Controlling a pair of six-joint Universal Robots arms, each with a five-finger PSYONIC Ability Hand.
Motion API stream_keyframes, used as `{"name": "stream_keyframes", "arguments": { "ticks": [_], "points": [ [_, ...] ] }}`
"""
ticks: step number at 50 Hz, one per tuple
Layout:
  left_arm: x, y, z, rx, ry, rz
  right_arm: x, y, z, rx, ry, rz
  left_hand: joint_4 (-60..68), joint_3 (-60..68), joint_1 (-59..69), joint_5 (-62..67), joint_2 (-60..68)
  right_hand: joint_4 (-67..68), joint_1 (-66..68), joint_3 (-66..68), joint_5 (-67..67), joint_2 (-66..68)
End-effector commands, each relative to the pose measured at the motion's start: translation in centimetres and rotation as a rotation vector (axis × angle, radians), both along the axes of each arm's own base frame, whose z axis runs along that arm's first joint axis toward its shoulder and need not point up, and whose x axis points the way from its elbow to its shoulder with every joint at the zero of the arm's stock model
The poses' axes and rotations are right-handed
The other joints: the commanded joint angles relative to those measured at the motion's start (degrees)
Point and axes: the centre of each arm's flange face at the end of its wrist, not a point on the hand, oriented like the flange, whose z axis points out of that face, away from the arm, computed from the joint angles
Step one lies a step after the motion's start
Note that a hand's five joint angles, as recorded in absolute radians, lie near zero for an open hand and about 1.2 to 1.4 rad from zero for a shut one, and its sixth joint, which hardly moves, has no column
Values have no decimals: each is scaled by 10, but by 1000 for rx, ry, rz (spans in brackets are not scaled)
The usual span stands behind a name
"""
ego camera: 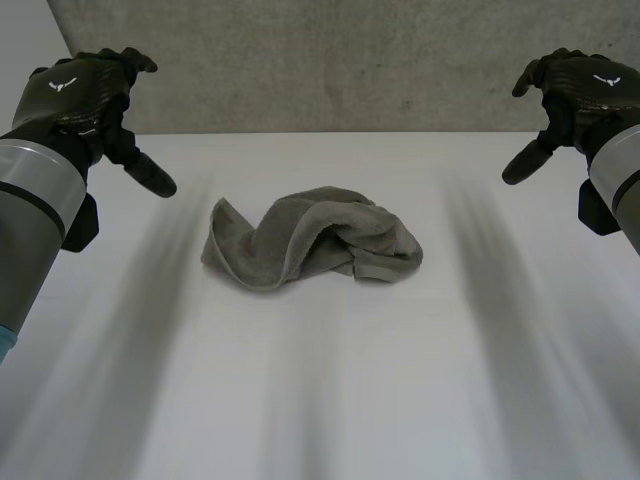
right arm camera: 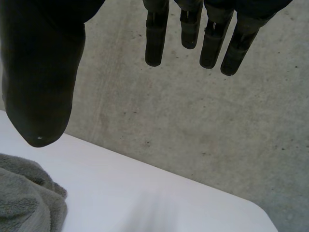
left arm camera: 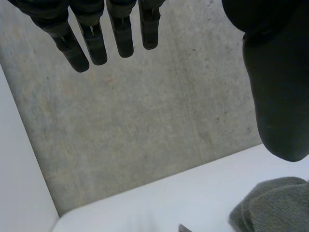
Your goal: Fold the towel.
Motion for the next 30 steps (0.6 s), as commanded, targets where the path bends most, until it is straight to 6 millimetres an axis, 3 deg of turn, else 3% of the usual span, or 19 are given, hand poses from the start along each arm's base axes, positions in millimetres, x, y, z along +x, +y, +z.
{"name": "stream_keyframes", "arguments": {
  "ticks": [1,13,18,20,21,23,24,26,27,30],
  "points": [
    [1,-1,-2,30,14,-1,-1,-1,2,-9,3,-1,-44,-37,-46,-123,-39,-43,-30,-34,-33,-39],
    [0,-1,-4,33,7,-6,2,-2,5,-30,9,15,-47,-40,-49,-126,-43,-43,-30,-34,-33,-39],
    [-1,-2,-13,52,-10,-18,13,-1,9,-59,38,131,-41,-33,-43,-120,-36,-43,-30,-34,-33,-39],
    [-10,-11,-35,94,-74,-64,33,3,5,-74,117,312,-37,-30,-39,-116,-33,-43,-30,-34,-33,-39],
    [-10,-11,-35,95,-74,-64,33,3,5,-74,118,313,-37,-30,-39,-116,-33,-43,-30,-34,-33,-39],
    [-19,-23,-68,152,-199,-116,51,-6,-17,-47,182,468,-35,-28,-38,-115,-31,-43,-30,-34,-33,-39],
    [-19,-23,-68,152,-200,-116,51,-6,-17,-47,182,469,-35,-28,-38,-115,-31,-43,-30,-34,-33,-39],
    [-24,-37,-104,200,-341,-142,71,-21,-33,-36,206,533,-39,-32,-41,-118,-34,-43,-30,-34,-33,-39],
    [-24,-37,-105,200,-342,-142,71,-21,-33,-36,206,534,-39,-32,-41,-118,-34,-43,-30,-34,-33,-39],
    [-24,-54,-134,219,-446,-150,94,-33,-53,-9,220,571,-44,-37,-46,-123,-39,-43,-30,-34,-33,-39]
  ]
}}
